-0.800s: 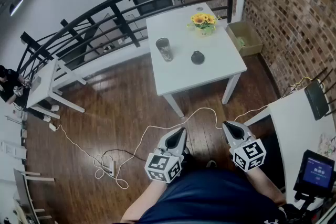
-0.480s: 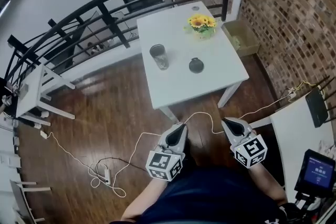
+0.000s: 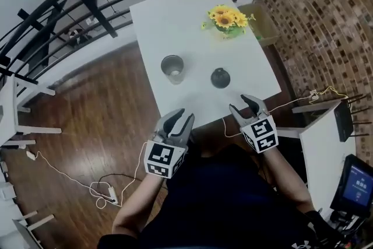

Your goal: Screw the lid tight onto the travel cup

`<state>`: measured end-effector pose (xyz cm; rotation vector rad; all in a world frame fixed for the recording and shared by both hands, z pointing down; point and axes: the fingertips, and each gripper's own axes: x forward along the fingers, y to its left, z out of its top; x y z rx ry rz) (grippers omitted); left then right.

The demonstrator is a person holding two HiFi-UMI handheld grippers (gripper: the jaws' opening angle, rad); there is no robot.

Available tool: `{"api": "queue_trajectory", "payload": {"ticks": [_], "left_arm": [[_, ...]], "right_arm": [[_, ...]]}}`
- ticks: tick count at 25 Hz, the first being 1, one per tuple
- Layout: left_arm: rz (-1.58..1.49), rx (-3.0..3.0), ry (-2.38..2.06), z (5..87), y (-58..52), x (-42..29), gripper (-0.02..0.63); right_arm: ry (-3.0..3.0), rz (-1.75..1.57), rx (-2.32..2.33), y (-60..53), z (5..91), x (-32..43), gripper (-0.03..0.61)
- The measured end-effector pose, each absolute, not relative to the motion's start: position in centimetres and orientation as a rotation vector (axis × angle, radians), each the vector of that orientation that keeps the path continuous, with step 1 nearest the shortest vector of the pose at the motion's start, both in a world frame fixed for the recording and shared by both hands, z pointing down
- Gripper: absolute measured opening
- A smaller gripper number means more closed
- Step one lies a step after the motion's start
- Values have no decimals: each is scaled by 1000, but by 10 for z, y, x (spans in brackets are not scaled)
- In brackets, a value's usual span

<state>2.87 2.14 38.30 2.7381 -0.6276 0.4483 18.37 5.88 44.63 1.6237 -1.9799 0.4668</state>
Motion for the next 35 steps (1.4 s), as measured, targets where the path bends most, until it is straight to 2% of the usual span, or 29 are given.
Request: {"api": "queue_trajectory", "payload": {"ticks": [3, 8, 20, 25, 35], "left_arm": [[571, 2744, -617, 410, 4, 35, 204], [636, 2666, -704, 431, -14, 45, 262], [574, 2524, -919, 430, -31, 30, 244], [560, 2507, -915, 435, -37, 28, 232], [581, 2516, -928, 445, -58, 17, 221]], "right_arm": [[-1912, 546, 1530, 32, 485, 199, 272], [-1853, 639, 1406, -10, 545, 229, 343], [-1837, 677, 1178, -45, 604, 229, 365], [-1853, 713, 1147, -48, 604, 223, 333], [-1952, 707, 1137, -56, 564, 212, 331]]}}
